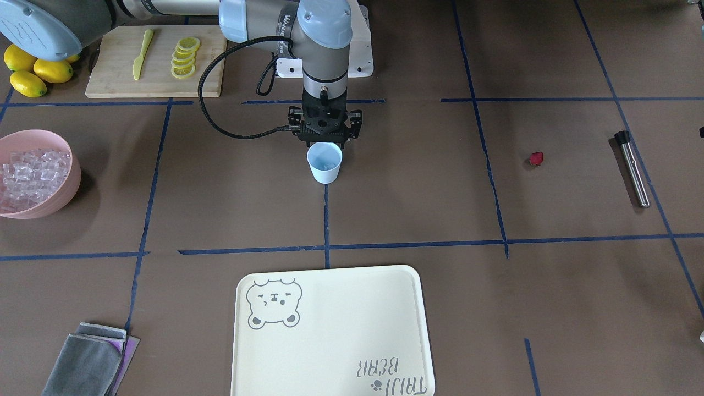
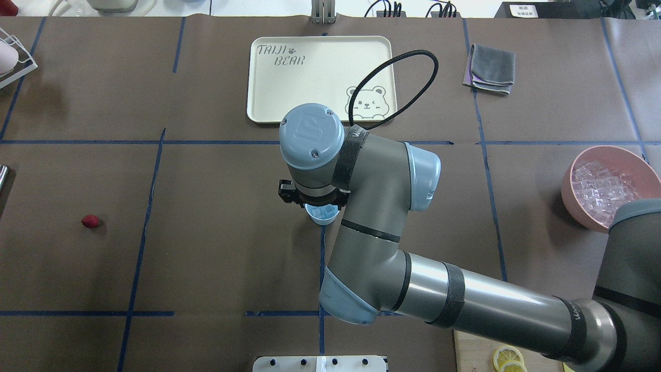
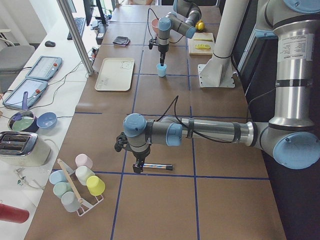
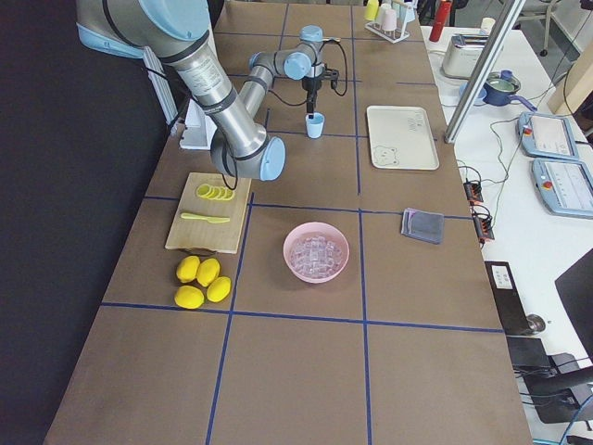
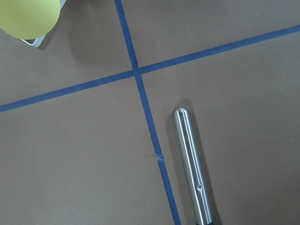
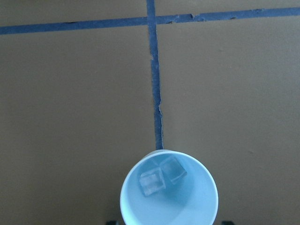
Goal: Mash ice and strawberries in cup
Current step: 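Release the ice cube from the right gripper into the cup, then move the right gripper back to the pink bowl of ice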
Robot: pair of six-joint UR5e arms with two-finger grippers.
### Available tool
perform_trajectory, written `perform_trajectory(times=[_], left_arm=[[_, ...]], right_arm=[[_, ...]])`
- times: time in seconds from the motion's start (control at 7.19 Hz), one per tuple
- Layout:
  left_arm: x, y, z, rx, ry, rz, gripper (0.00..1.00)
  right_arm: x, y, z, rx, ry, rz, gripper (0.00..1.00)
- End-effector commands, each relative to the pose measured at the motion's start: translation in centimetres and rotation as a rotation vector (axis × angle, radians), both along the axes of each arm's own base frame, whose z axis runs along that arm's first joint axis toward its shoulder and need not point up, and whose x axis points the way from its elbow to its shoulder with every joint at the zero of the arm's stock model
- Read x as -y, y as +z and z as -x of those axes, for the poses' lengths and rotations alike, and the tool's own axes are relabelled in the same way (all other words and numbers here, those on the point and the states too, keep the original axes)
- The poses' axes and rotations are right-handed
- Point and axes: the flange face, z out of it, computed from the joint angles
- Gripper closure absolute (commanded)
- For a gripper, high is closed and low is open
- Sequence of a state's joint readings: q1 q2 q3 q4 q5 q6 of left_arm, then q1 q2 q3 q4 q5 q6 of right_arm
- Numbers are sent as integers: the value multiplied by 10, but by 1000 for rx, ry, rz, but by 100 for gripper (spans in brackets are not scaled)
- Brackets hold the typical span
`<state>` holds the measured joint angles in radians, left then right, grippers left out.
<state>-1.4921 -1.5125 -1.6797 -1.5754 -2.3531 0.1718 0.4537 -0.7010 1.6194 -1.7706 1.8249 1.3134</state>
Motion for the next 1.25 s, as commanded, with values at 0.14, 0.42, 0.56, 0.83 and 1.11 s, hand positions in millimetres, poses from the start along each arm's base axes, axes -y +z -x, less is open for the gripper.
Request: perform_trajectory(times=[0.14,0.42,0.56,0.83,1.11], left_arm=[[0,0,-1,-2,1,0,0],[0,-1,-1,-2,1,-1,0],[0,0,-1,-2,1,0,0],[0,-2,-1,-2,1,-4,0],[0,-5,-1,-2,1,-11,0]], right_arm=[[50,41,-109,18,17,-79,1],[76,112,-240,23,-89,-162,1],[78,165,-300,-14,-148,-192,1],[74,266,-395,-19,-213,-238,1],[39,357,-446,-33,-247,-267,1]])
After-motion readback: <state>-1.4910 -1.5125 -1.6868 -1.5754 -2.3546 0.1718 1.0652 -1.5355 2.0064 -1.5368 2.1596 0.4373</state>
